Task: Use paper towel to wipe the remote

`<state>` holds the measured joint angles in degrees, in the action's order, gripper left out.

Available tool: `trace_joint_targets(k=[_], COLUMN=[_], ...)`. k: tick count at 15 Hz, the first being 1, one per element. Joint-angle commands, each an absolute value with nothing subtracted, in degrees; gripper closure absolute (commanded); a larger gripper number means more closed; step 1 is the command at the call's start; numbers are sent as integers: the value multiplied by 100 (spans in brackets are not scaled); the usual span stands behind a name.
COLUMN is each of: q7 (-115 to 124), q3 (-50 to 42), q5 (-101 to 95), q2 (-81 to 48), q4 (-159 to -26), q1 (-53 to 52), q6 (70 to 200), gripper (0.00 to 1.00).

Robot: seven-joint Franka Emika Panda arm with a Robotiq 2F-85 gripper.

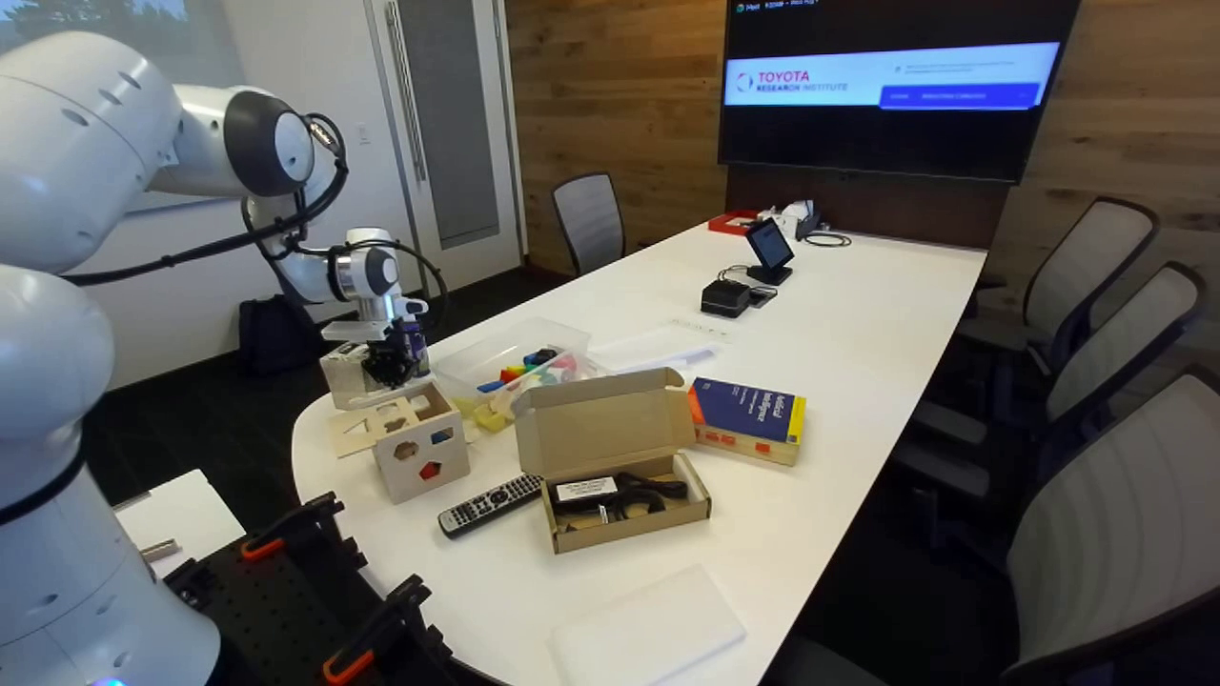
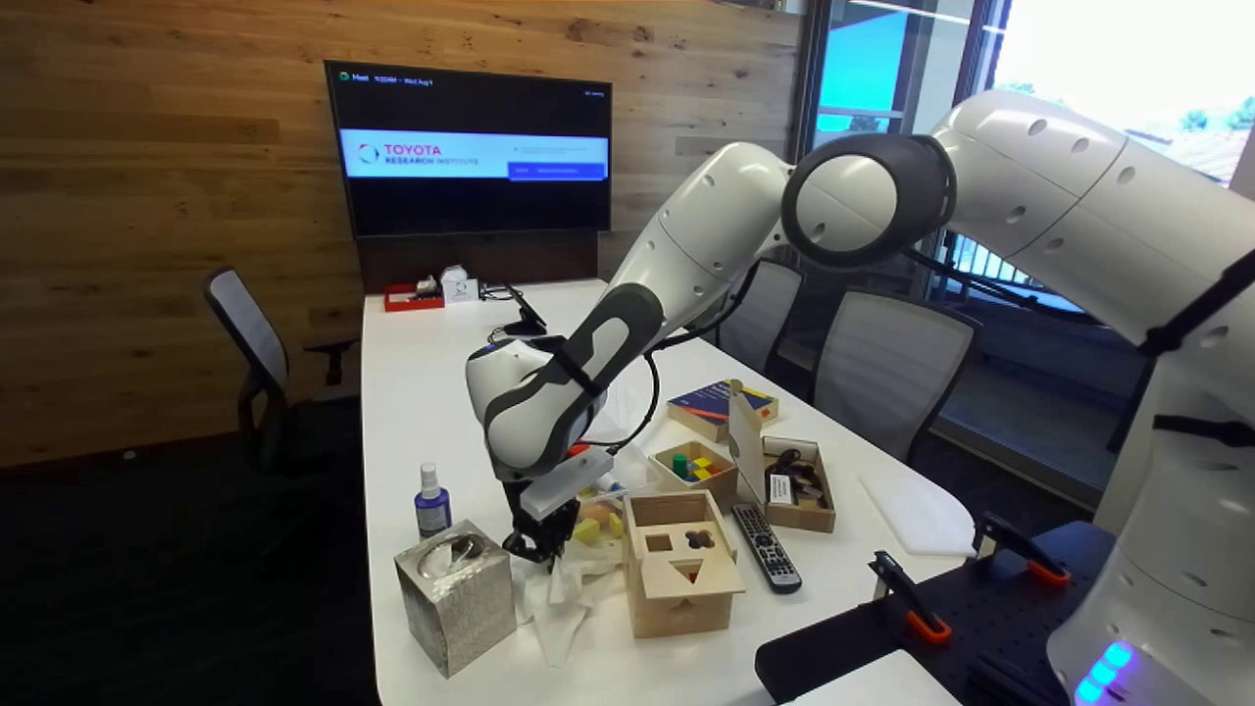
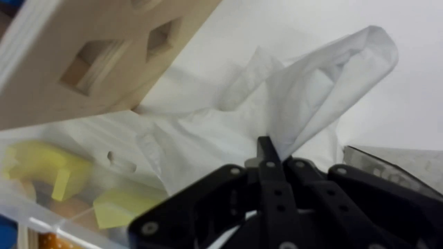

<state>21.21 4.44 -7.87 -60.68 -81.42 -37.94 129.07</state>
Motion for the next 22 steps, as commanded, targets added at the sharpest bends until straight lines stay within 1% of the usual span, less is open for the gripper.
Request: trace_joint_targets(k=[1, 7, 10, 13, 17, 19, 22], q7=[1989, 2921, 3924, 4856, 5729, 5972, 6159], q3=[541, 288, -9, -117, -13, 17, -15], q5=[-770, -1016, -1456, -2036, -2494, -2654, -3162], q2=[-5239, -3727, -3021, -2383, -1658, -1431, -1375], q4=[-8933, -10376, -10989, -11650, -12673, -13197, -13784], q1=[-3733, -3992, -4236, -4236, -3812, -3449, -2775], q6=[12852, 12942, 12611, 12290, 12313, 12537, 13306], gripper=[100, 100, 100, 100, 100, 100, 100])
